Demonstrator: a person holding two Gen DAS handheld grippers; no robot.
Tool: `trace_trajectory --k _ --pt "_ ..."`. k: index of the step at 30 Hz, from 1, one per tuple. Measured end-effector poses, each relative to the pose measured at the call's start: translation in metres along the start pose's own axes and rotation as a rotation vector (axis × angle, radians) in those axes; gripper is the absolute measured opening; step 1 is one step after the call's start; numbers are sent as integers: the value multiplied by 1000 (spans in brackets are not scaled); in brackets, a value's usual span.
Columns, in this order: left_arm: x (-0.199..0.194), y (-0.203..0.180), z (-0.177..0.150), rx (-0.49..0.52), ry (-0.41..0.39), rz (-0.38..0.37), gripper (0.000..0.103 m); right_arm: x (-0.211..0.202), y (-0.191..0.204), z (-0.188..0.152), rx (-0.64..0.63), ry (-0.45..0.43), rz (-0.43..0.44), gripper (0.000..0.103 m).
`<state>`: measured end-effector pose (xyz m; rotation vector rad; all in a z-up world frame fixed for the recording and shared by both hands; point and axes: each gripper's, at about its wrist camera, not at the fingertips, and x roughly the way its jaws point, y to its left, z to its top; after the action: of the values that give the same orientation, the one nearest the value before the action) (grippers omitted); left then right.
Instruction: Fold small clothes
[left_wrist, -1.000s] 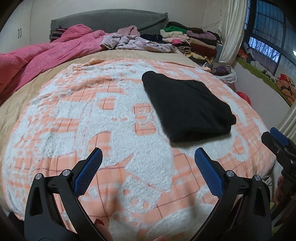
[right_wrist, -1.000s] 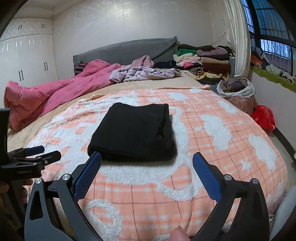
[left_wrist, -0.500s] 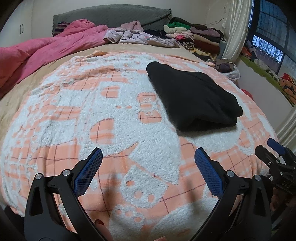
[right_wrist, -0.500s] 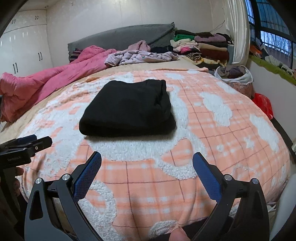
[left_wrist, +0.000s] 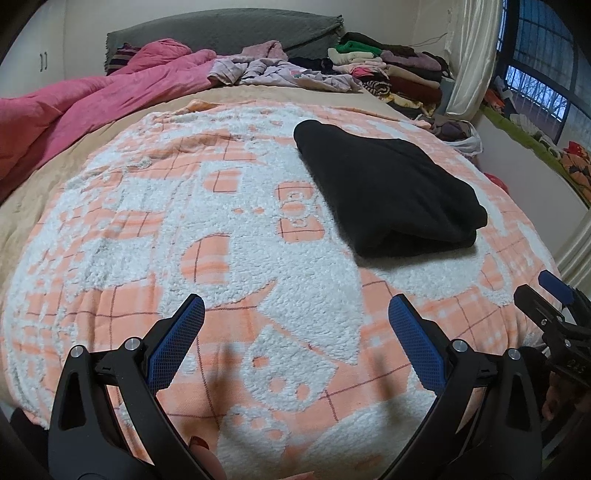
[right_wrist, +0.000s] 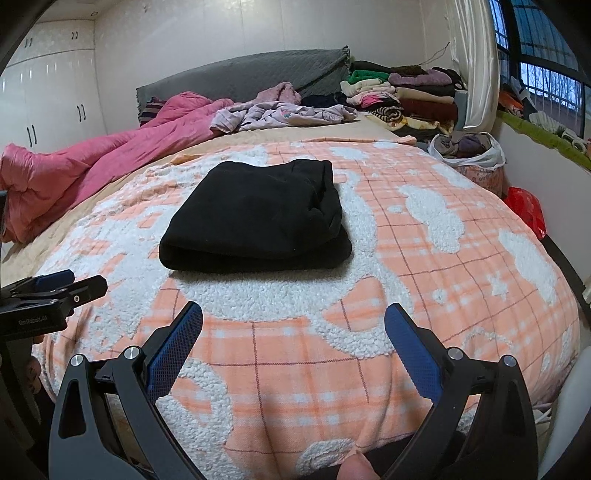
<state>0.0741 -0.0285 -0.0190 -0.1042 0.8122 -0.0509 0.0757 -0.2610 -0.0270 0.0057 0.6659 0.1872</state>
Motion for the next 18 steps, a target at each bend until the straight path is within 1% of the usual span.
trace_trajectory --k 5,18 --pt "-2 1 2 2 0 11 93 0 0 0 2 0 1 98" --pt "-4 0 2 5 -1 10 93 -2 0 1 3 0 0 98"
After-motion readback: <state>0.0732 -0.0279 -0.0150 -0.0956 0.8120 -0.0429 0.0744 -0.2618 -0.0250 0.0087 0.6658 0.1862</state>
